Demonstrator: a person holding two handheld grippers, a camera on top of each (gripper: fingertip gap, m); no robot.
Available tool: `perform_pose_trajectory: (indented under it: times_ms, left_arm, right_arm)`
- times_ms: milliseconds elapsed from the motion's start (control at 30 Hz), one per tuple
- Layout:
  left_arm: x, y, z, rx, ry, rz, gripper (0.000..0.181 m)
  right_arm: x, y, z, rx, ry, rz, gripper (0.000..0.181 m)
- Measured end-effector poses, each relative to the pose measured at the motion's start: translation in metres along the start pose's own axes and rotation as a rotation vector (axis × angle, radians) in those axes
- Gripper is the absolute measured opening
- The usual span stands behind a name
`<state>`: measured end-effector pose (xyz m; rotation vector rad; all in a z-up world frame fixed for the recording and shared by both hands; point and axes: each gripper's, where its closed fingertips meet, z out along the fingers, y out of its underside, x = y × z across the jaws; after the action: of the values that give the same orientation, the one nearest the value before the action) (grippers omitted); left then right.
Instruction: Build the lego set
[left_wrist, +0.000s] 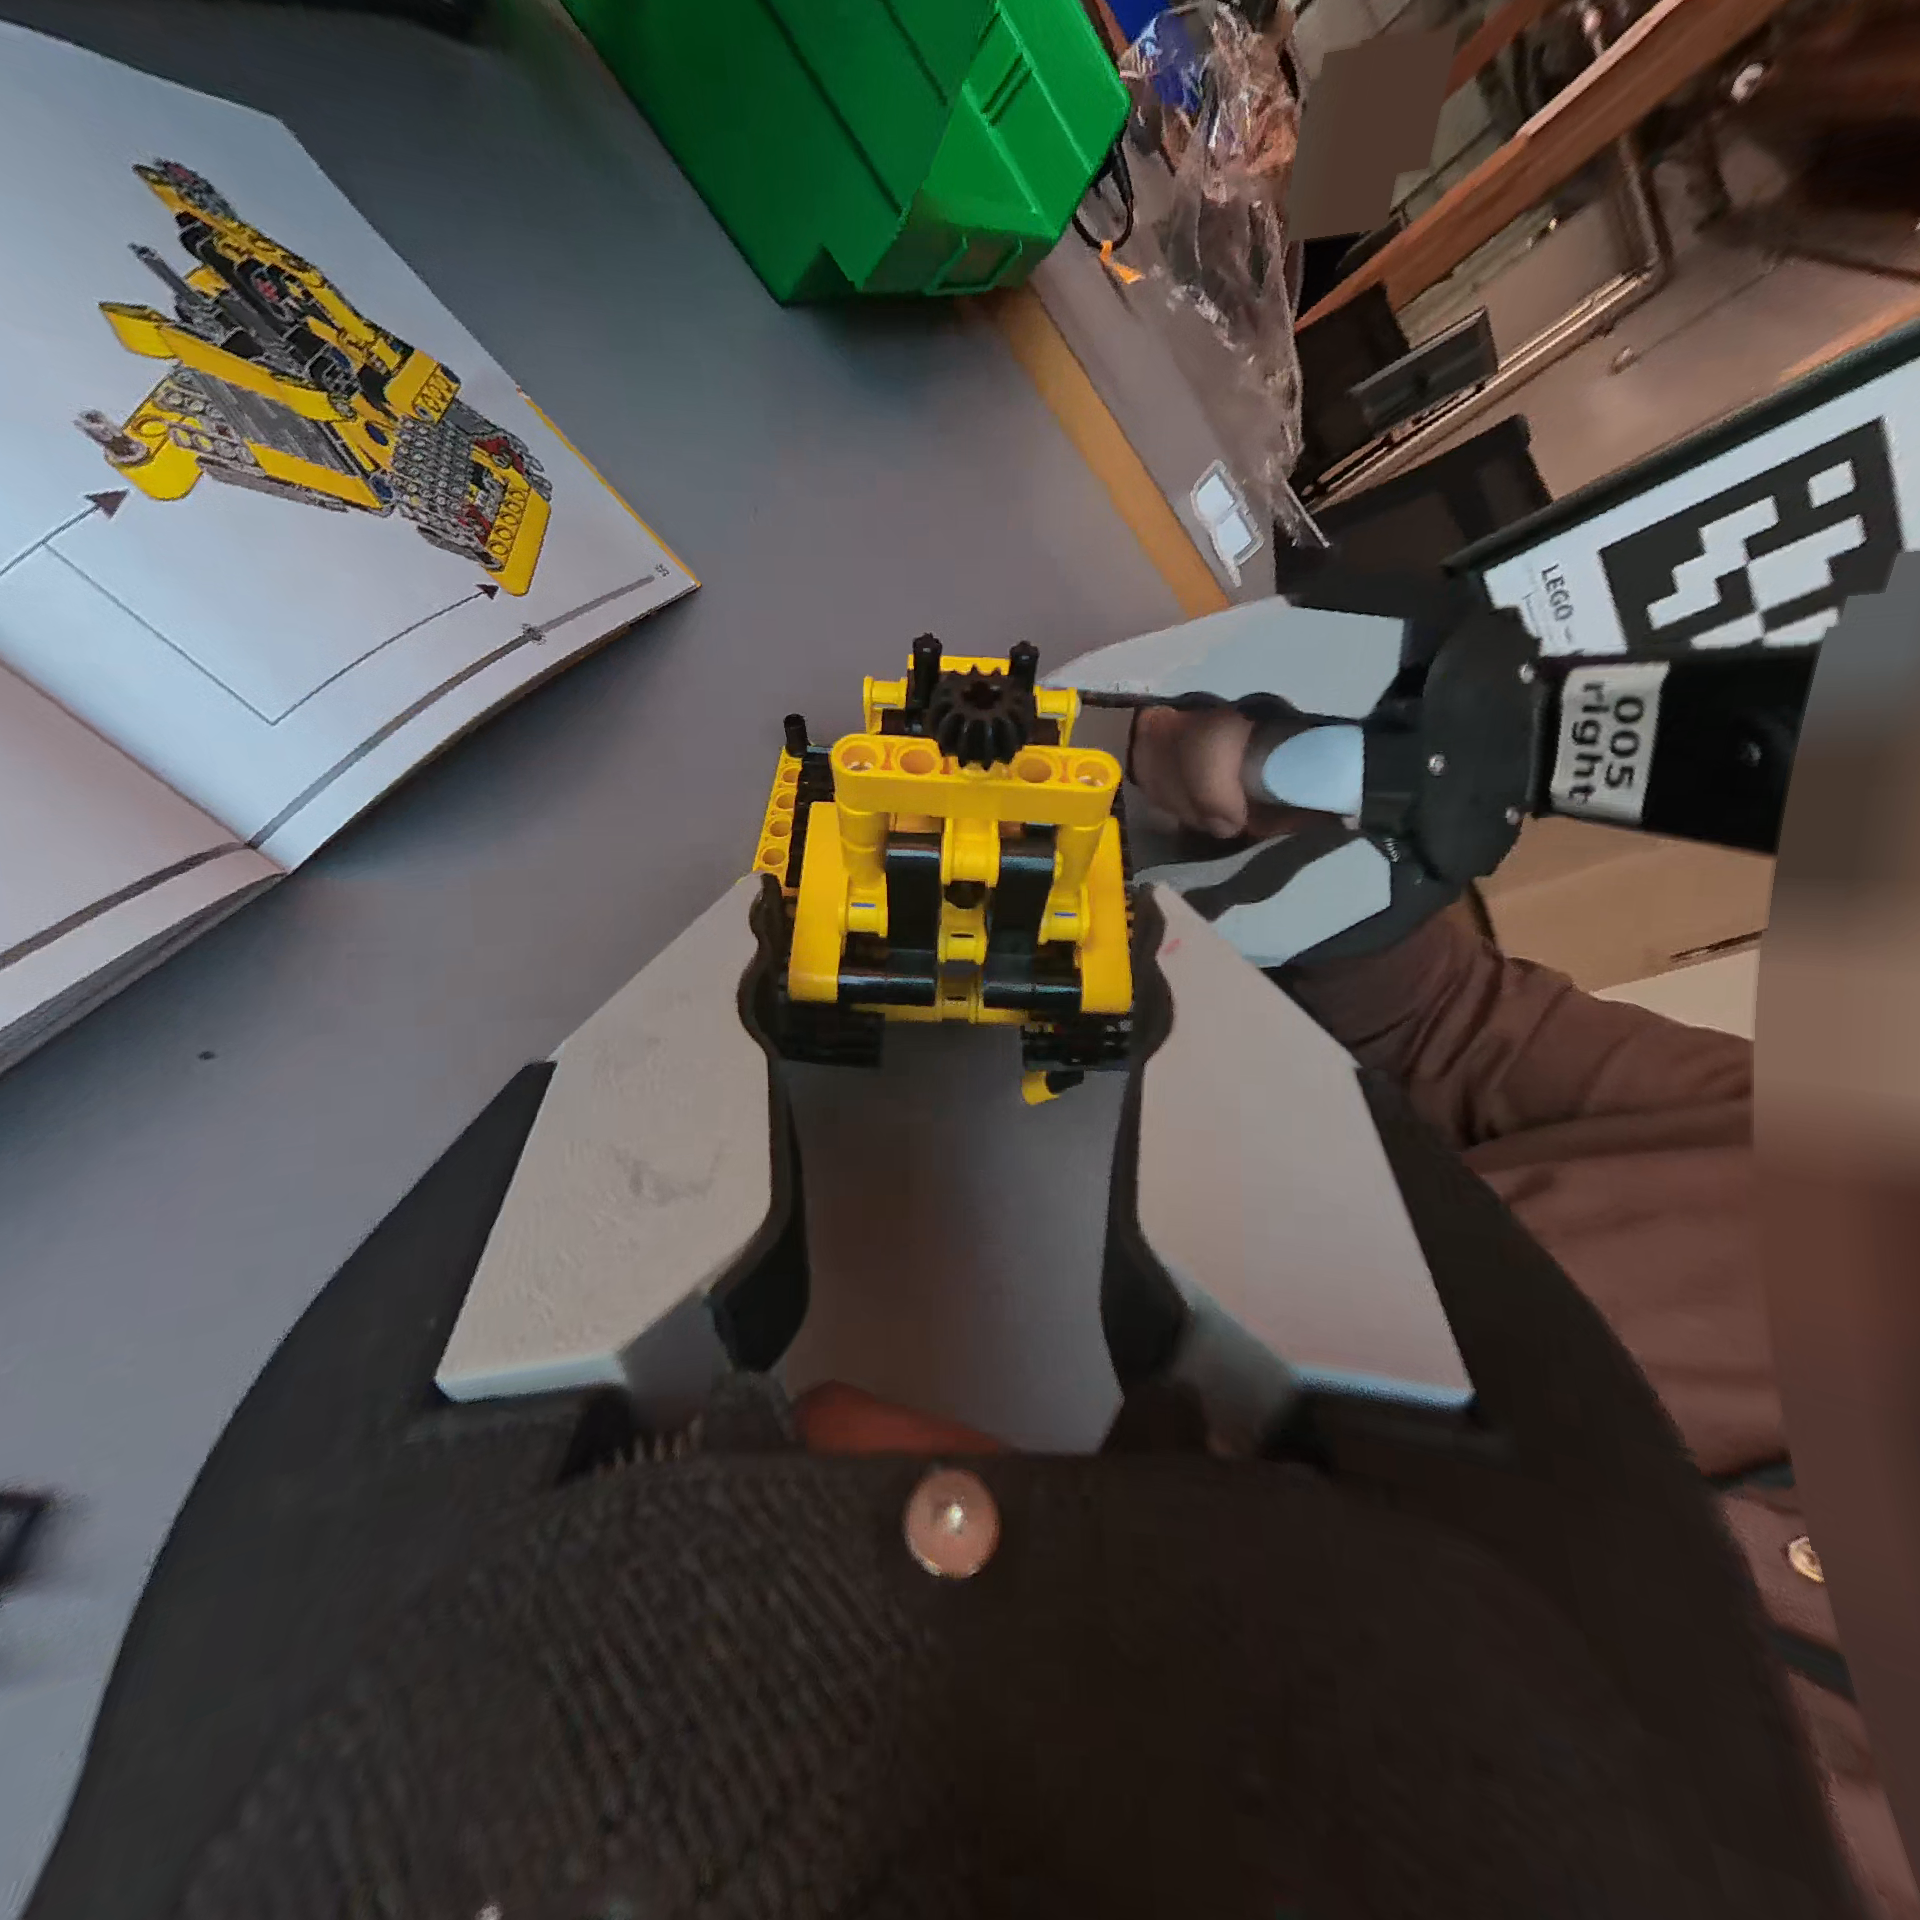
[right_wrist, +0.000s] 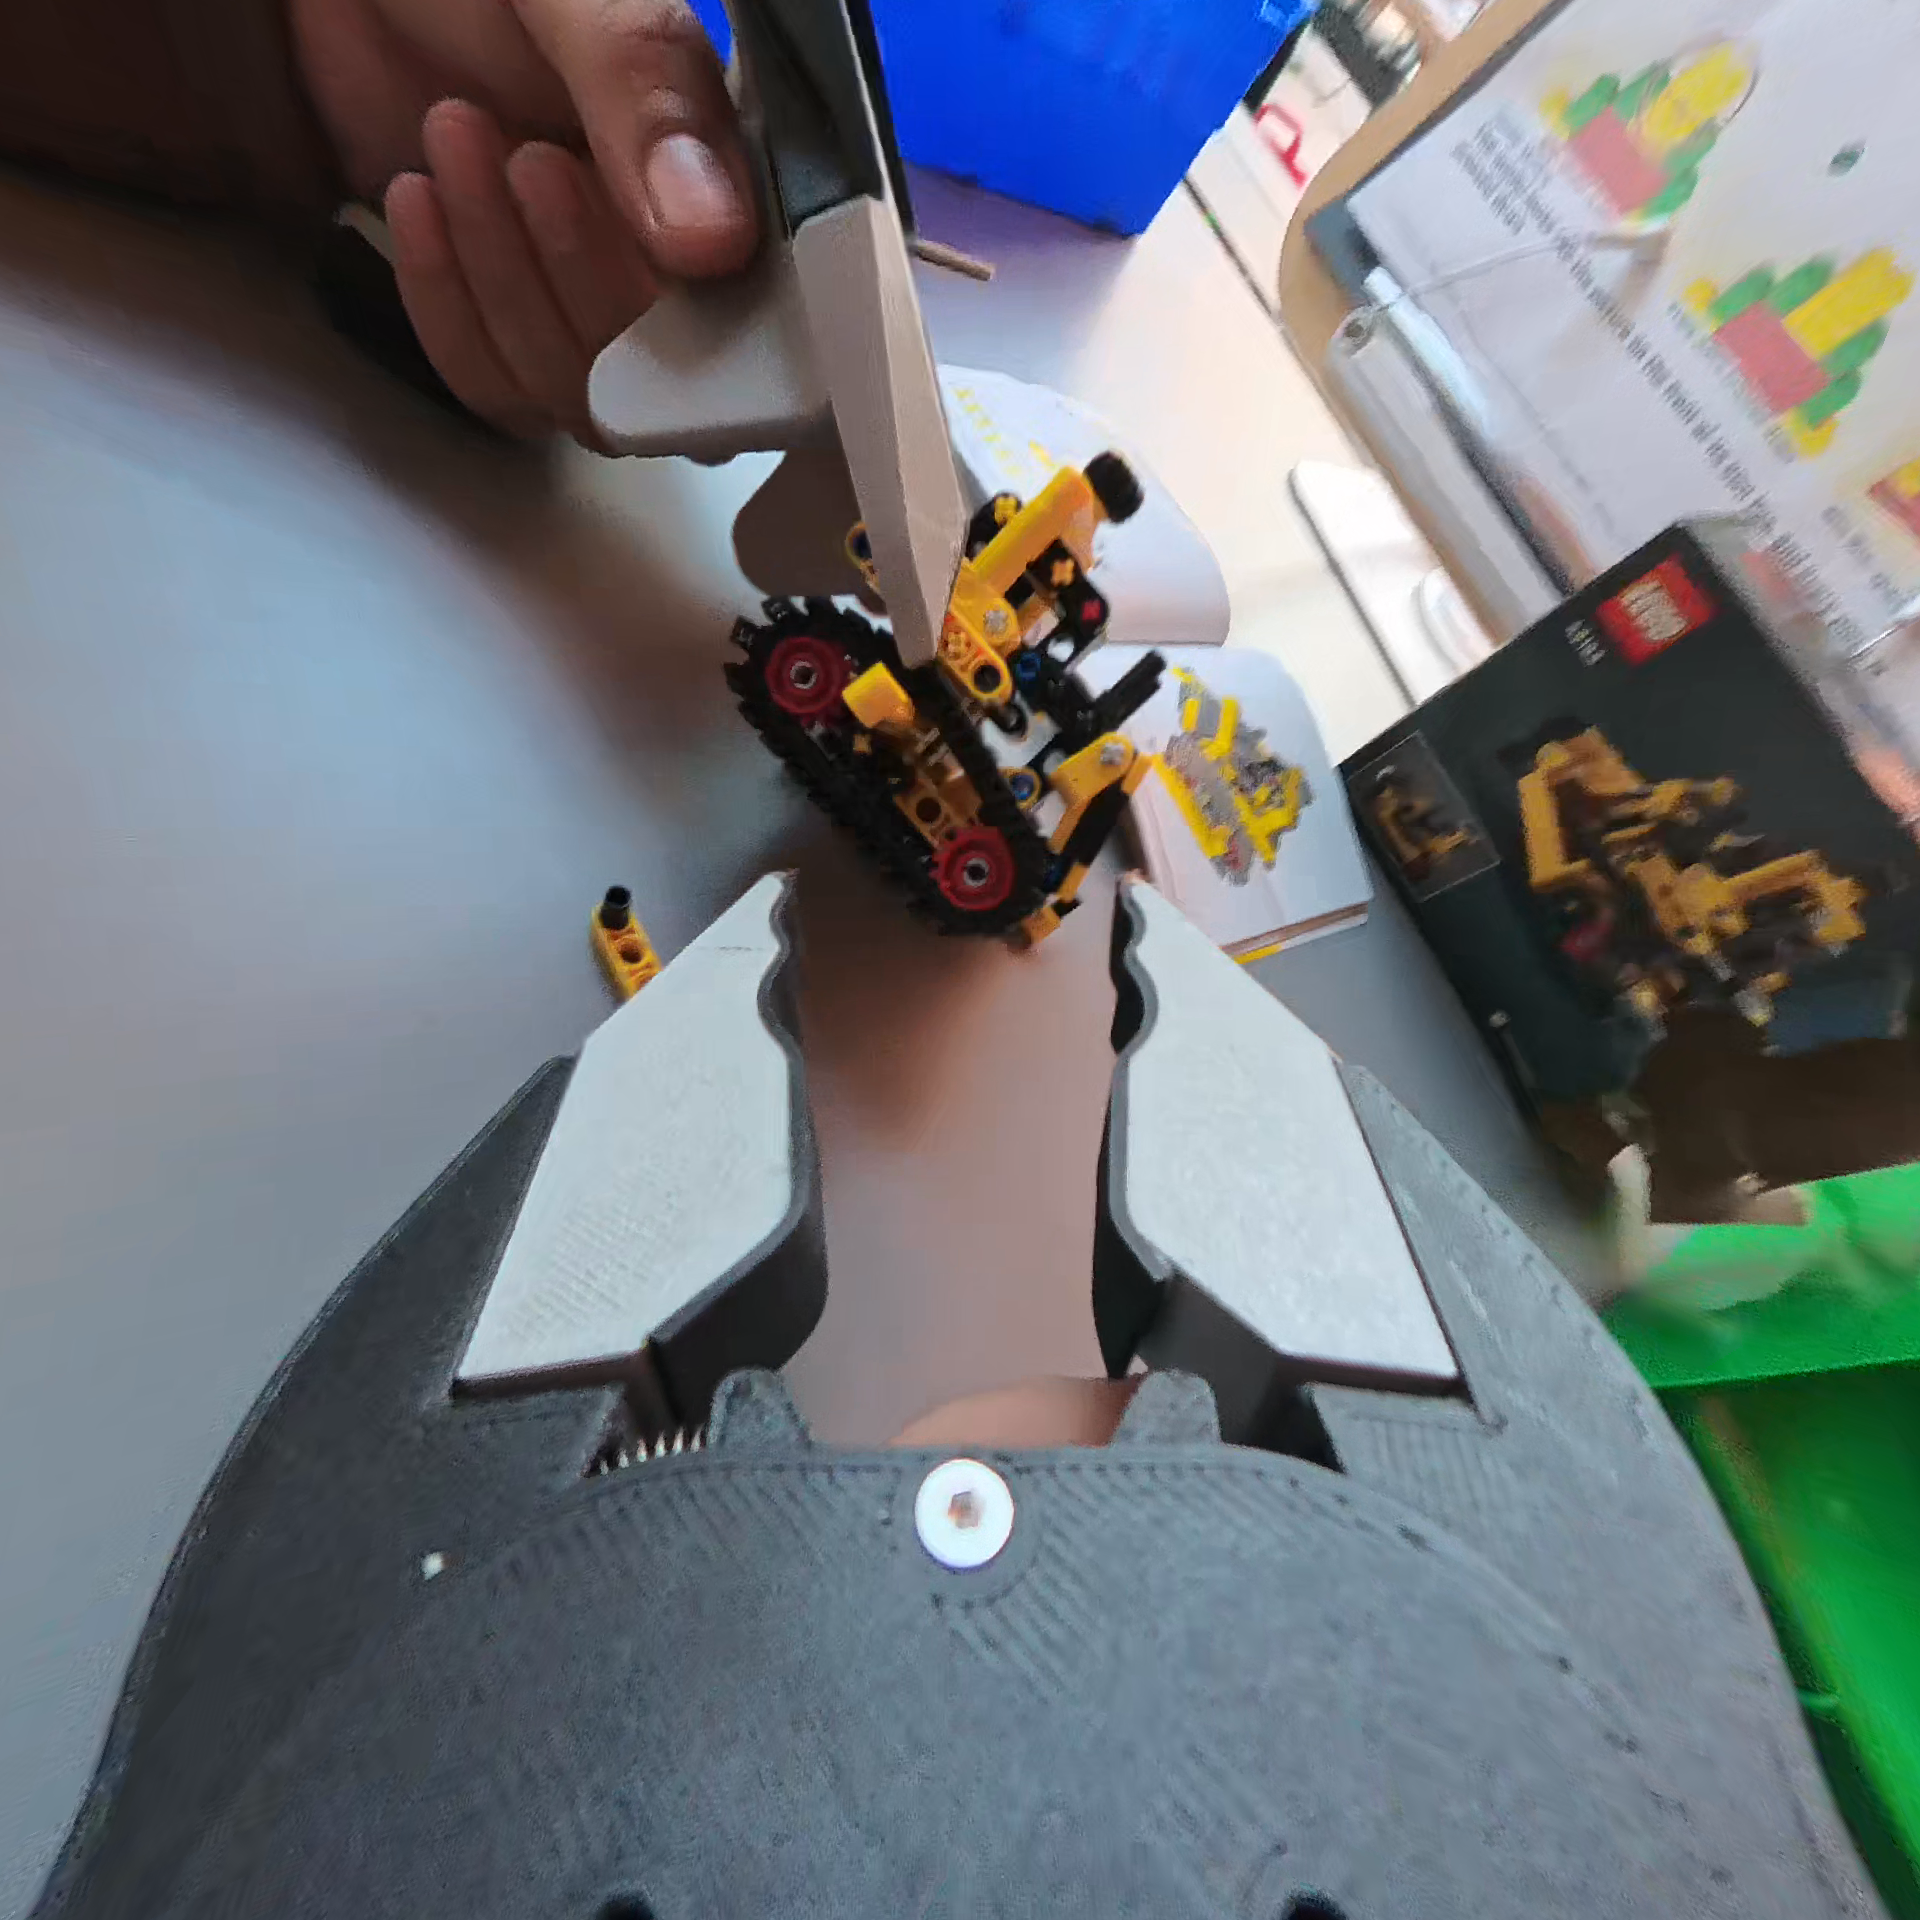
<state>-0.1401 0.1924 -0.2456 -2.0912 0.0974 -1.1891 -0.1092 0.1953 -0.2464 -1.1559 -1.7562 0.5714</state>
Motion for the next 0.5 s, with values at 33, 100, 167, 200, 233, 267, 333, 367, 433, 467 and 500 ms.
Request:
perform_pose_trajectory:
  times_ms: [33,100,167,200,233,267,333,367,433,467,500]
  left_arm:
    - [0.000,-0.001,-0.001,0.005,0.007,-0.016,0.065]
    - [-0.001,-0.002,-0.001,0.011,0.015,-0.039,0.065]
    - [-0.001,-0.002,-0.002,0.012,0.021,-0.054,0.065]
    - [-0.001,-0.002,-0.002,0.013,0.025,-0.060,0.065]
    - [-0.002,-0.003,-0.003,0.013,0.027,-0.066,0.065]
    - [-0.002,-0.003,-0.003,0.012,0.030,-0.070,0.066]
    - [-0.002,-0.002,-0.005,0.003,0.029,-0.066,0.067]
    - [-0.004,-0.001,-0.007,-0.007,0.014,-0.060,0.070]
    - [-0.006,-0.002,-0.013,-0.014,-0.023,-0.024,0.075]
    - [-0.006,-0.002,-0.018,-0.015,-0.053,0.012,0.077]
    - [-0.005,-0.003,-0.024,-0.008,-0.079,0.049,0.078]
  right_arm:
    - [0.004,-0.003,0.002,0.010,0.033,-0.035,0.054]
    - [0.007,-0.008,0.005,0.018,0.070,-0.107,0.044]
    - [0.005,-0.011,0.008,0.021,0.067,-0.176,0.032]
    - [0.005,-0.011,0.009,0.016,0.064,-0.205,0.031]
    - [0.005,-0.012,0.010,0.013,0.059,-0.225,0.030]
    - [0.006,-0.013,0.011,0.014,0.055,-0.235,0.029]
    - [0.006,-0.014,0.011,0.011,0.019,-0.227,0.028]
    - [0.005,-0.015,0.012,0.010,-0.002,-0.221,0.027]
    - [0.005,-0.016,0.012,0.005,-0.029,-0.216,0.026]
    - [0.006,-0.017,0.012,0.002,-0.032,-0.208,0.026]
    - [0.008,-0.018,0.011,0.001,-0.039,-0.191,0.025]
